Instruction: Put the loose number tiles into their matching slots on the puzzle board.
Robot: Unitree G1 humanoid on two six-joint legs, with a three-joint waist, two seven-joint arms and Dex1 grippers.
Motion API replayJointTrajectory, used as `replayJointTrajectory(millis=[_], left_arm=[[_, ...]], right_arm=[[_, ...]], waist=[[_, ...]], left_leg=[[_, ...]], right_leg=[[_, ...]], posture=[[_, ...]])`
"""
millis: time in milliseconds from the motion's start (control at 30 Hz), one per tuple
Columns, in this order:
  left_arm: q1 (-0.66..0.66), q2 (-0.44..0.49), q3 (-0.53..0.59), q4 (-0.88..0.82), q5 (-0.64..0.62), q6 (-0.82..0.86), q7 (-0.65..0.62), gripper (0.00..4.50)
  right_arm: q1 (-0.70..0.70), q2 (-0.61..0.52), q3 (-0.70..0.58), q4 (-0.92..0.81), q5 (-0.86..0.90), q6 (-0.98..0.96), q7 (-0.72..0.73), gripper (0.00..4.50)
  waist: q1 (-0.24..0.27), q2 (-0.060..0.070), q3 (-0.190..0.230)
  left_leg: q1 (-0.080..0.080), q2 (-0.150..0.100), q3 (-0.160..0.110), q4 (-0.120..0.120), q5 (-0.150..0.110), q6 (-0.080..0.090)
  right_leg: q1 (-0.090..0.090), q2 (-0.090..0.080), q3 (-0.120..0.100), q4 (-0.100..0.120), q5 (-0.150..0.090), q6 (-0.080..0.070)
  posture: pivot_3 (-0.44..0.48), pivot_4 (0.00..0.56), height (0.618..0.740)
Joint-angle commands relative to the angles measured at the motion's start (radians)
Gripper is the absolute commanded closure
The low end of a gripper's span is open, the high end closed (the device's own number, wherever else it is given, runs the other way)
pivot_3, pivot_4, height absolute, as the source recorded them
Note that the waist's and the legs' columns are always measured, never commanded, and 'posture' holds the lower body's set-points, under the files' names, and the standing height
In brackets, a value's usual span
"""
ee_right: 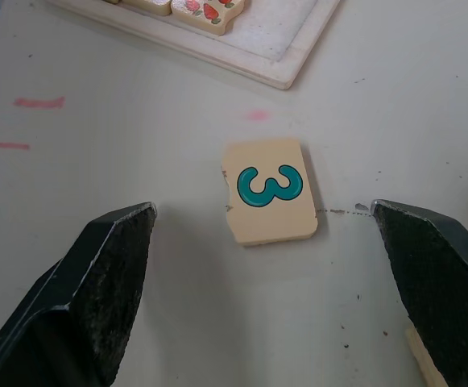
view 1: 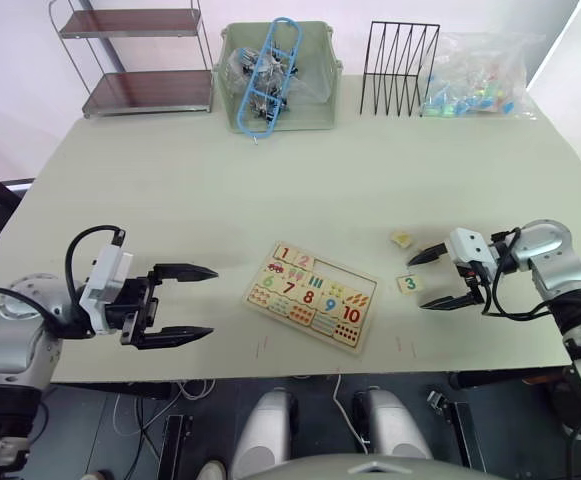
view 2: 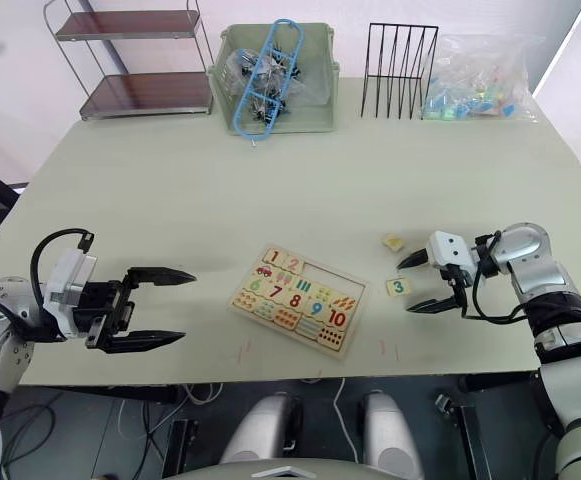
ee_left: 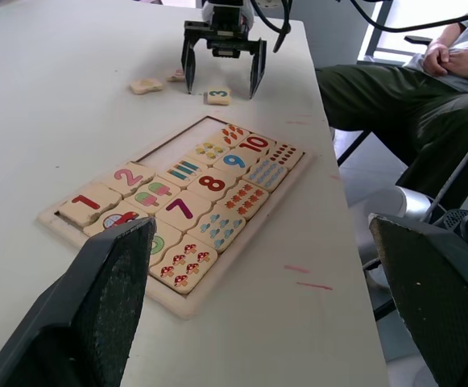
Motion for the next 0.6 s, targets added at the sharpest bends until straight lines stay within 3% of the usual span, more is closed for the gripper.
replayJointTrajectory(millis=[33,100,200,400,600], left_arm=[[-0.013,0.018,-0.006,0.002,-0.023,-0.017,-0.030,0.00],[-0.016,0.018,-0.008,0.004,-0.022,-0.018,-0.030,0.00],[-0.020,0.018,-0.012,0.006,-0.021,-0.020,-0.030,0.00],[-0.029,0.009,-0.018,0.008,-0.017,-0.025,-0.030,0.00],[-0.025,-0.002,-0.005,0.006,-0.008,-0.026,-0.030,0.00]], right_arm=[[-0.011,0.006,0.000,0.014,-0.008,-0.020,0.008,1.31],[-0.011,0.007,-0.001,0.017,-0.010,-0.024,0.008,2.50],[-0.012,0.007,-0.001,0.016,-0.009,-0.030,0.008,3.62],[0.005,-0.003,-0.021,-0.047,-0.002,0.009,-0.004,3.61],[0.103,-0.064,-0.077,-0.306,0.031,0.258,-0.074,3.61]], waist=[[0.000,0.000,0.000],[0.000,0.000,0.000],[0.000,0.000,0.000],[0.000,0.000,0.000],[0.003,0.001,0.000]], left_leg=[[0.000,0.000,0.000,0.000,0.000,0.000],[0.000,0.000,0.000,0.000,0.000,0.000],[0.000,0.000,0.000,0.000,0.000,0.000],[0.000,0.000,0.000,0.000,0.000,0.000],[-0.001,0.000,0.000,0.000,0.000,0.000]], right_leg=[[0.000,0.000,0.000,0.000,0.000,0.000],[0.000,0.000,0.000,0.000,0.000,0.000],[0.000,0.000,0.000,0.000,0.000,0.000],[0.000,0.000,0.000,0.000,0.000,0.000],[-0.001,0.000,0.000,0.000,0.000,0.000]], posture=[[0.000,0.150,0.739],[0.000,0.150,0.739],[0.000,0.150,0.739],[0.000,0.150,0.739],[0.000,0.150,0.739]])
